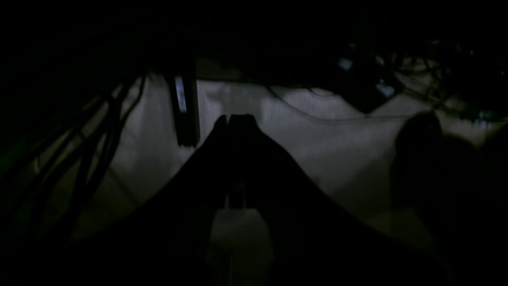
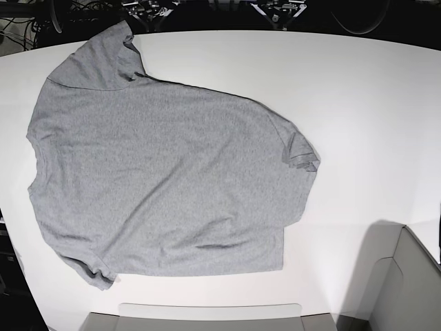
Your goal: Fold the T-shirt properly
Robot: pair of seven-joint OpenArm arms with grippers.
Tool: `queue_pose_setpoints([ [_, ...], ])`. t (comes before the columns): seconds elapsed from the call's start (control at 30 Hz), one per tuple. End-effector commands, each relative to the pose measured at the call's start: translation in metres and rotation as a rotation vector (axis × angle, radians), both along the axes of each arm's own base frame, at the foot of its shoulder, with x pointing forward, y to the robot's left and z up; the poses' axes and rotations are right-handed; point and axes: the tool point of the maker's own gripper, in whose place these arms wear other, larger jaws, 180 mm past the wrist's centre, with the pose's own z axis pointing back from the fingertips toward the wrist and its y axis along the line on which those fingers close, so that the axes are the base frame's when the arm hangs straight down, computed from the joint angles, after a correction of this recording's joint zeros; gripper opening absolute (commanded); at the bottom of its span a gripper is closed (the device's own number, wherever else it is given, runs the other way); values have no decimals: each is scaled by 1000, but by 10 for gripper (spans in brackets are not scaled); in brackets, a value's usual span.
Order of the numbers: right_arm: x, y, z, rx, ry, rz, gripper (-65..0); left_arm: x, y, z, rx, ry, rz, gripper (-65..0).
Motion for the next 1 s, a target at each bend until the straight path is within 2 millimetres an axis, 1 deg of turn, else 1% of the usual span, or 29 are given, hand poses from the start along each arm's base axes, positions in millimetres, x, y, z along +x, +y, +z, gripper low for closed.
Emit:
queue_pose_setpoints([
  [0.0,-13,-9,1,-9,-16,-5,-649,-10,2,2,6,-18,2,-647],
  [0.03,-13,-9,3,-6,-64,-7,-649,-14,2,4,8,-50,-1,-647],
  [0.1,-17,-21,11,-15,-179,-9,-649,-21,12,10,27,-129,-17,-646],
  [0.13,-17,-26,16,-19,-238,-9,-649,-24,14,14,31,-168,-22,-646],
  [0.17,-22,-29,22,-19,-295,-9,-649,-32,15,19,34,-207,-31,-646],
  [0.23,-25,-28,35,-9,-406,-12,-649,-37,15,30,39,-300,-40,-646],
  [0.33,-32,-27,56,3,-542,-15,-648,-38,14,51,43,-450,-56,-646],
  [0.43,-36,-26,75,13,-656,-20,-648,-44,13,73,45,-577,-70,-646],
  [0.47,-37,-29,81,12,-689,-17,-648,-46,12,81,44,-615,-75,-646],
  [0.5,-41,-31,84,10,-694,-14,-647,-46,11,87,45,-650,-78,-646],
  [0.6,-43,-36,85,-1,-694,-18,-647,-46,8,108,44,-765,-85,-646],
  [0.63,-47,-40,87,-15,-693,-35,-647,-47,8,116,45,-803,-89,-646],
  [0.73,-48,-53,97,-58,-743,-107,-647,-58,10,120,49,-801,-93,-647],
  [0.8,-43,-64,112,-71,-808,-124,-647,-65,11,126,52,-811,-95,-648],
  [0.83,-42,-65,122,-67,-842,-135,-647,-70,11,131,54,-817,-96,-648],
  [0.9,-37,-61,141,-46,-910,-153,-647,-72,13,140,59,-849,-100,-648],
  [0.97,-30,-56,165,-16,-984,-159,-647,-75,15,153,70,-885,-102,-648],
])
